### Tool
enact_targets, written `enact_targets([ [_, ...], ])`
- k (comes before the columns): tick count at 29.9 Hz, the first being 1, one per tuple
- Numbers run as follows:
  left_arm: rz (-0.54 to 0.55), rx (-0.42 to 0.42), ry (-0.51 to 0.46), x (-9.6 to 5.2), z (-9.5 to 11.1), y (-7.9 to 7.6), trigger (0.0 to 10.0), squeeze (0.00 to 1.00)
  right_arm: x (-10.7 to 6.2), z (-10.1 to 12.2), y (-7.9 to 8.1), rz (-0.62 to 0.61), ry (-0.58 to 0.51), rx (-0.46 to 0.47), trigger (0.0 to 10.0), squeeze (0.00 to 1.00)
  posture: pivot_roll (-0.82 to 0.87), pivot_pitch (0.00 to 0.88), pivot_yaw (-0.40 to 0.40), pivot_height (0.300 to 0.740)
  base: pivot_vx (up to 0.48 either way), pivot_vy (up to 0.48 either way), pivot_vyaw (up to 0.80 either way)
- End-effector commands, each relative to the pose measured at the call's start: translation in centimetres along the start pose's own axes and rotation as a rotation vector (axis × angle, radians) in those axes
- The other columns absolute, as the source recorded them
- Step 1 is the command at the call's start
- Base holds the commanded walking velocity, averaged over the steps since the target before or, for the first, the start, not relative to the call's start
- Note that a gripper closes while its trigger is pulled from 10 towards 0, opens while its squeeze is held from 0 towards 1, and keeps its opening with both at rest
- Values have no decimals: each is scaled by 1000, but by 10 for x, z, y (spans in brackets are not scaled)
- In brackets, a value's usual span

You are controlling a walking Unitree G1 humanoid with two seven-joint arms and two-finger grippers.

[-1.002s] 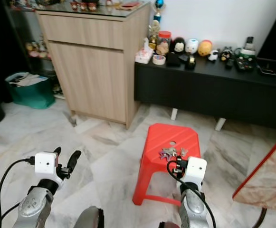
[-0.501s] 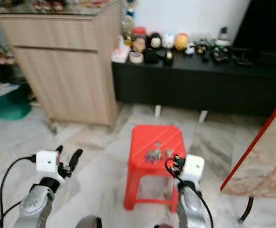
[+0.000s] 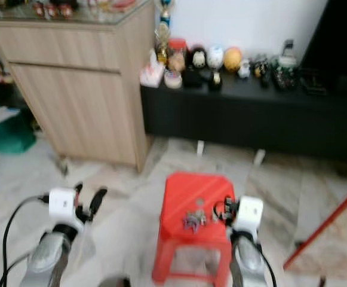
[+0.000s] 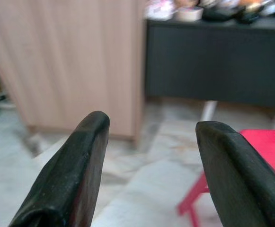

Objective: Hang keys on a hook

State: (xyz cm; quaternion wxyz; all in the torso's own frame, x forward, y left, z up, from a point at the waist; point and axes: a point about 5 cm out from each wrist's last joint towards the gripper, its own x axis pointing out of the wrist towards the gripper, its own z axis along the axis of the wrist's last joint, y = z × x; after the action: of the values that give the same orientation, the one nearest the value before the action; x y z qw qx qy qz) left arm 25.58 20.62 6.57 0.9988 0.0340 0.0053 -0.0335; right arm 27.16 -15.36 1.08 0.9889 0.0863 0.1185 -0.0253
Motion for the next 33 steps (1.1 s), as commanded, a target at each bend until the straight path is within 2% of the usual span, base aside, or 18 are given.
enact_targets([
  [1, -12, -21, -6, 2, 2, -5, 10000, 0, 0, 1, -9, -12, 6, -14, 10000, 0, 99, 0, -42, 645, 349, 0, 0],
  [7, -12, -23, -7, 3, 2, -6, 10000, 0, -1, 0, -10, -6, 9, -26, 10000, 0, 98, 0, -43, 645, 349, 0, 0],
  [11, -11, -25, -6, 3, 1, -6, 10000, 0, -1, 0, -11, 3, 13, -27, 10000, 0, 94, 0, -42, 645, 333, 0, 705],
  [17, -20, -37, -11, 4, 1, -8, 10000, 0, -2, -7, -9, 45, 53, -7, 10000, 0, 94, 0, -42, 645, 0, 0, 117],
  [21, -25, -39, -10, 4, 2, -9, 10000, 0, -5, -8, -9, 52, 52, -28, 10000, 0, 86, 0, -37, 645, 0, 0, 0],
  [25, -27, -40, -8, 3, 1, -9, 10000, 0, -5, -9, -9, 58, 52, -34, 10000, 0, 86, 0, -37, 645, 0, 0, 673],
  [28, -31, -41, -7, 3, 1, -10, 10000, 0, -5, -10, -11, 56, 63, -23, 10000, 0, 85, 0, -38, 645, 0, 0, 635],
  [33, -35, -41, -2, 3, 0, -11, 10000, 0, -7, -16, -10, 67, 98, 19, 10000, 0, 85, 0, -38, 645, 0, 0, 0],
])
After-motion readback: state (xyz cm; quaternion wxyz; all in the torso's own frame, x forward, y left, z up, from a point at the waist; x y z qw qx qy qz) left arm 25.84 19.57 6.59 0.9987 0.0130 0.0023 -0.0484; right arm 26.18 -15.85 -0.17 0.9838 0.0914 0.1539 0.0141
